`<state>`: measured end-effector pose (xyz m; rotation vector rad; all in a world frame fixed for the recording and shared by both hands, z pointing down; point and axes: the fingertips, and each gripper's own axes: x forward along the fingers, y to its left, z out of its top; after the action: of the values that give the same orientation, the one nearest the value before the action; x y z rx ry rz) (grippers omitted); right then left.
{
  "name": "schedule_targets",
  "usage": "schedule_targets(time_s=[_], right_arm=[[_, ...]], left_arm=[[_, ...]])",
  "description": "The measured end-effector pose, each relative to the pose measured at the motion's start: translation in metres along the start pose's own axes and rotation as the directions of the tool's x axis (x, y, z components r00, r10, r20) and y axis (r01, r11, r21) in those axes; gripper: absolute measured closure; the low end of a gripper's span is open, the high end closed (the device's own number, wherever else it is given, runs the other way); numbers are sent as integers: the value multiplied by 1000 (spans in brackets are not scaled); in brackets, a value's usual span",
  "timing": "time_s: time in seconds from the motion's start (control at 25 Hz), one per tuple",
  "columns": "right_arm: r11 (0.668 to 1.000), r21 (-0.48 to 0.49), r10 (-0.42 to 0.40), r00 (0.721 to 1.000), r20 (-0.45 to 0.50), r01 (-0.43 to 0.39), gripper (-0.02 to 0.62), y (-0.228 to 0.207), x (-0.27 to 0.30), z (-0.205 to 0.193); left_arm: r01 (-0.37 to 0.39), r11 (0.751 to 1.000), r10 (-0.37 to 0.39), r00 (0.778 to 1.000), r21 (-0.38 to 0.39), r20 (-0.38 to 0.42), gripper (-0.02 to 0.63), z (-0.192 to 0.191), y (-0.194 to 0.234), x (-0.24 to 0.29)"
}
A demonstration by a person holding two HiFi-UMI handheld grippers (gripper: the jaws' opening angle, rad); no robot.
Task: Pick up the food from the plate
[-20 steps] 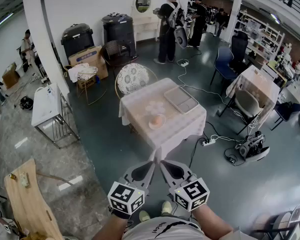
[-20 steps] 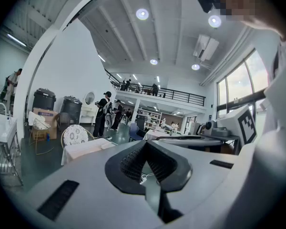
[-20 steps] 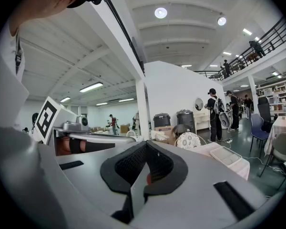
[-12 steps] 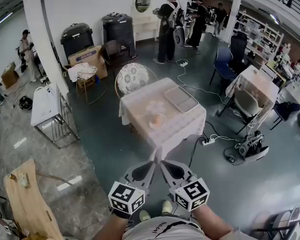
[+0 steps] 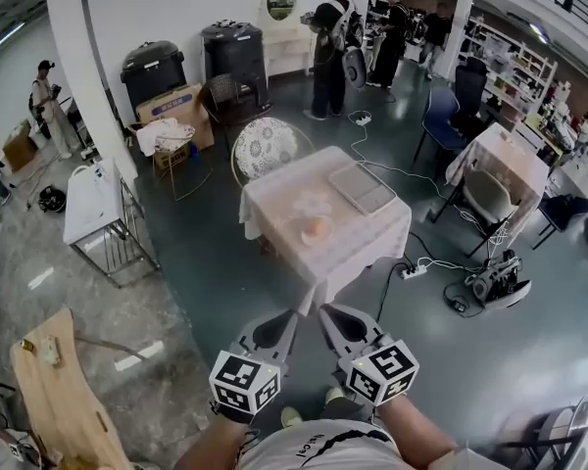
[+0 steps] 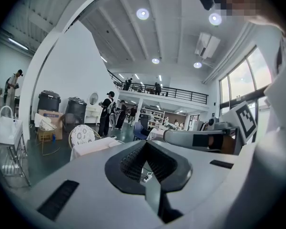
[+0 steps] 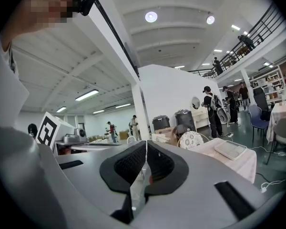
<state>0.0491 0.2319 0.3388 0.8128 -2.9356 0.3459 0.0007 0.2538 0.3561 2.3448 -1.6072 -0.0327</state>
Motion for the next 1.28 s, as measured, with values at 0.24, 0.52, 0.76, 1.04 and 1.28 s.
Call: schedule_targets(time_s=[0.24, 0.52, 0.76, 1.04, 1.28], right_arm=[[1000, 16, -3, 1000, -6, 3, 578, 5, 16, -4], [1000, 30, -5, 1000, -12, 5, 578, -19, 42, -9], [999, 36, -23, 1000, -16, 23, 578, -65, 78, -13], [999, -2, -35, 998, -54, 35, 578, -132, 125, -12], [999, -28, -28, 997, -75, 26, 578, -181, 164, -16]], left_arm=[[-15, 1000, 15, 1000, -2, -7, 600, 1, 16, -1], [-23, 1000, 23, 999, 4, -25, 600, -3, 33, 27], [-39, 999, 39, 999, 15, -32, 600, -2, 63, 71], [-71, 997, 71, 996, 7, -47, 600, 5, 98, 142], [-87, 996, 89, 993, 23, -78, 600, 6, 127, 197]])
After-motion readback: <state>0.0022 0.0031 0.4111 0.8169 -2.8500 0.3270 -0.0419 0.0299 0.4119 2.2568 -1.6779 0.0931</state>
